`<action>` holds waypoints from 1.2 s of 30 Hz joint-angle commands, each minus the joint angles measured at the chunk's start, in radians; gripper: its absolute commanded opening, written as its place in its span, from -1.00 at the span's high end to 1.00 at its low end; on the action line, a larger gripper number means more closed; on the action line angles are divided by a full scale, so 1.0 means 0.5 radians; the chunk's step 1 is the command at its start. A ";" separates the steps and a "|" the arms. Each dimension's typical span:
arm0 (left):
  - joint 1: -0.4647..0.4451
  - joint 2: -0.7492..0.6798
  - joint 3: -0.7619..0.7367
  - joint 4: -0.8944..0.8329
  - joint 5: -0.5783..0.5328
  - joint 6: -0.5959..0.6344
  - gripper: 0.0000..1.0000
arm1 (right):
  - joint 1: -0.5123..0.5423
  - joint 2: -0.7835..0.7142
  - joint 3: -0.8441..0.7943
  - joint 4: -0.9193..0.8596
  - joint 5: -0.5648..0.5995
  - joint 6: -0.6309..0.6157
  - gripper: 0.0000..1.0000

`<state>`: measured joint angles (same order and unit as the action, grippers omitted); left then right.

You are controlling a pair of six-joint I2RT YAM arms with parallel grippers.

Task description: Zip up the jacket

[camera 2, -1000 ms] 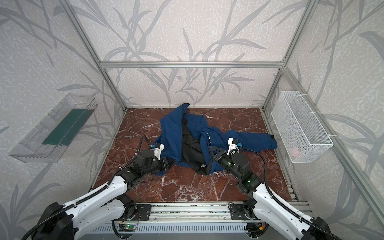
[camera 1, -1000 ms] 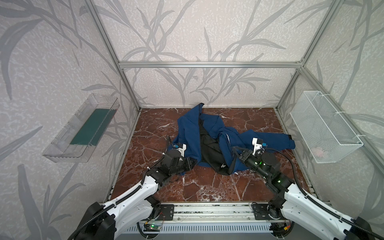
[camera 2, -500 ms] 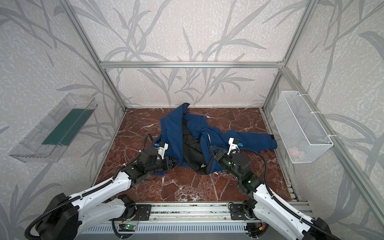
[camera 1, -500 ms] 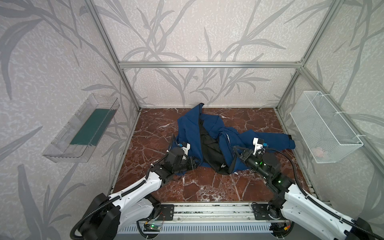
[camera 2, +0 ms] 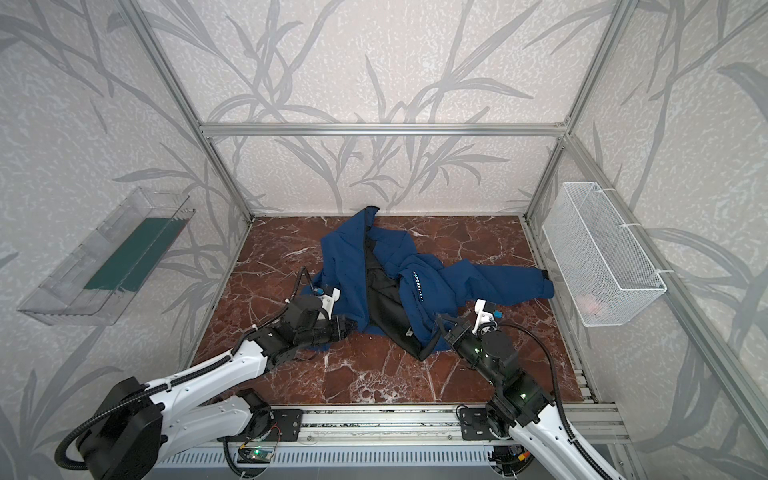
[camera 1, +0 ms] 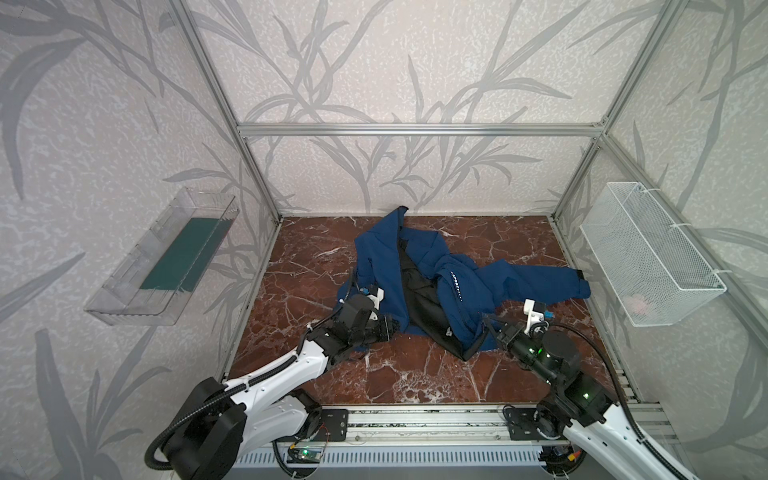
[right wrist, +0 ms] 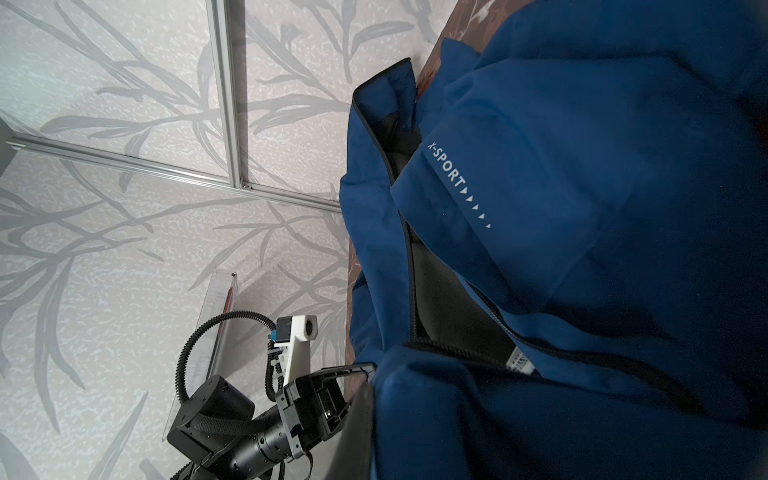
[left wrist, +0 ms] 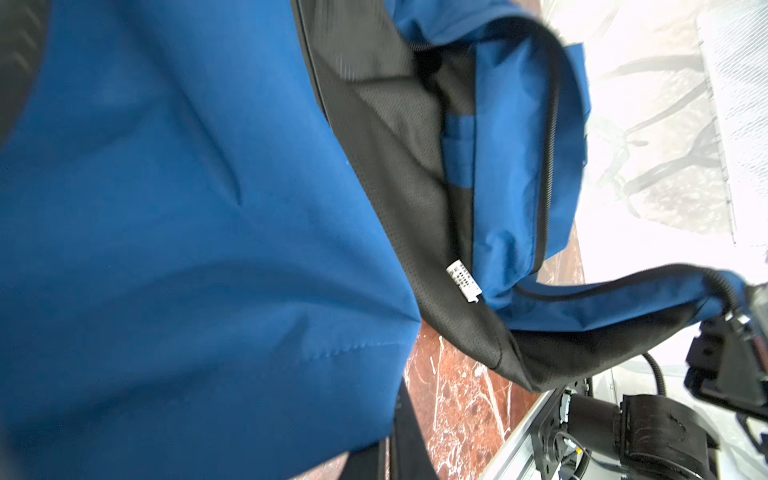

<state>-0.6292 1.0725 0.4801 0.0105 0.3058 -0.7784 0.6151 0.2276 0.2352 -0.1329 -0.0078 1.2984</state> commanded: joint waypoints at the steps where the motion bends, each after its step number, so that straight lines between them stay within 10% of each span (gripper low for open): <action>1: -0.007 -0.093 0.010 -0.046 -0.107 0.016 1.00 | 0.009 -0.193 -0.057 -0.468 0.075 0.064 0.67; 6: -0.008 -0.128 -0.024 -0.042 -0.124 -0.006 1.00 | 0.009 -0.259 -0.099 -0.500 0.064 0.074 0.84; 15: -0.008 -0.058 0.034 -0.021 -0.106 -0.011 1.00 | 0.009 -0.030 -0.008 -0.366 0.002 -0.013 0.06; 32: -0.001 -0.014 0.038 -0.006 -0.124 -0.068 1.00 | 0.012 -0.151 0.401 -1.335 0.243 0.124 -0.18; 36: 0.000 -0.059 0.150 -0.235 -0.078 -0.031 0.29 | 0.014 0.038 0.505 -1.392 0.250 0.131 -0.22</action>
<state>-0.6292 1.0615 0.4927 -0.0257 0.2661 -0.7952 0.6155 0.1875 0.4423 -0.7116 0.0757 1.3533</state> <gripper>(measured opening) 0.330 0.607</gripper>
